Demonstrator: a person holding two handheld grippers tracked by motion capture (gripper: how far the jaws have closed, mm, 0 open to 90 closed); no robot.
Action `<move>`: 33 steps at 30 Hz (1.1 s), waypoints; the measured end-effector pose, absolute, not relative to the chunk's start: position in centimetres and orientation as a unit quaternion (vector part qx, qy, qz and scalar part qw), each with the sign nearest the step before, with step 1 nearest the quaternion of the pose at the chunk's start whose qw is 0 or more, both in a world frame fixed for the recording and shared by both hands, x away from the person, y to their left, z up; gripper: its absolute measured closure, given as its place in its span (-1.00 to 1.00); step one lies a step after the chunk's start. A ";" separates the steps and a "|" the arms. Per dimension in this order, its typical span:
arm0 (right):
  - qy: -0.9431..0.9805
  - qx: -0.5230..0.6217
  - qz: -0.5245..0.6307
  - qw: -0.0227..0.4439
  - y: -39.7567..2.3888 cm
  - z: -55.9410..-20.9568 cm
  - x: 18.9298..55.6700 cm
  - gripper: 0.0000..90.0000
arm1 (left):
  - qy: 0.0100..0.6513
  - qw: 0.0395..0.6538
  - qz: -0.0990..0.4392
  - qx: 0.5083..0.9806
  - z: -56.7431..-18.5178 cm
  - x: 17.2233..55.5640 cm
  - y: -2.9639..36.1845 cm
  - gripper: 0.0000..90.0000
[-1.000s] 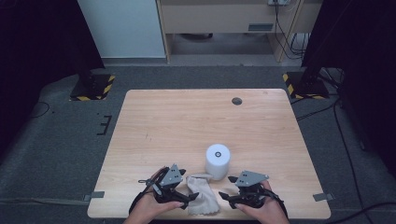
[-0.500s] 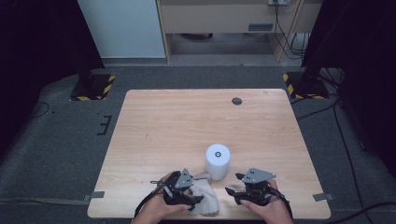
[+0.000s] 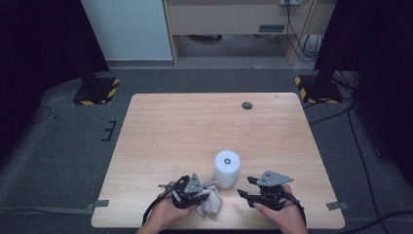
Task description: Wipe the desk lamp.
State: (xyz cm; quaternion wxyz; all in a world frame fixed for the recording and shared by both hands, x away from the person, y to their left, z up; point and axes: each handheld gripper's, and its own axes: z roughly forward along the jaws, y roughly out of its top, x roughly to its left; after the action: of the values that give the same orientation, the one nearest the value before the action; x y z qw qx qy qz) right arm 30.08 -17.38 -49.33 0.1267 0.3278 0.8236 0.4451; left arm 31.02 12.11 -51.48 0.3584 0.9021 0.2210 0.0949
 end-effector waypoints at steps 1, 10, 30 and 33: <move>0.821 0.331 0.449 0.127 -17.5 -48.9 30.2 -0.07 | 0.221 0.360 0.098 0.901 -51.3 31.0 12.2 0.61; 0.807 0.313 0.480 0.141 -16.6 -44.6 31.6 -0.01 | 0.232 0.414 0.114 0.873 -49.0 30.3 13.5 0.63; 0.812 0.325 0.475 0.101 -13.7 -43.8 36.9 -0.38 | 0.228 0.474 0.138 0.839 -44.8 30.8 12.9 0.63; 0.810 0.326 0.477 0.096 -13.5 -43.8 37.0 -0.38 | 0.227 0.476 0.140 0.838 -44.3 31.1 12.4 0.63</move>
State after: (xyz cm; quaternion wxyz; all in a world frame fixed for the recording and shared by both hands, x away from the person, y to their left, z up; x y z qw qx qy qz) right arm 37.01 -13.51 -43.83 0.0957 0.3261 0.8105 0.4771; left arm 31.10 12.38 -44.35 0.4757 0.8382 0.2272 0.1397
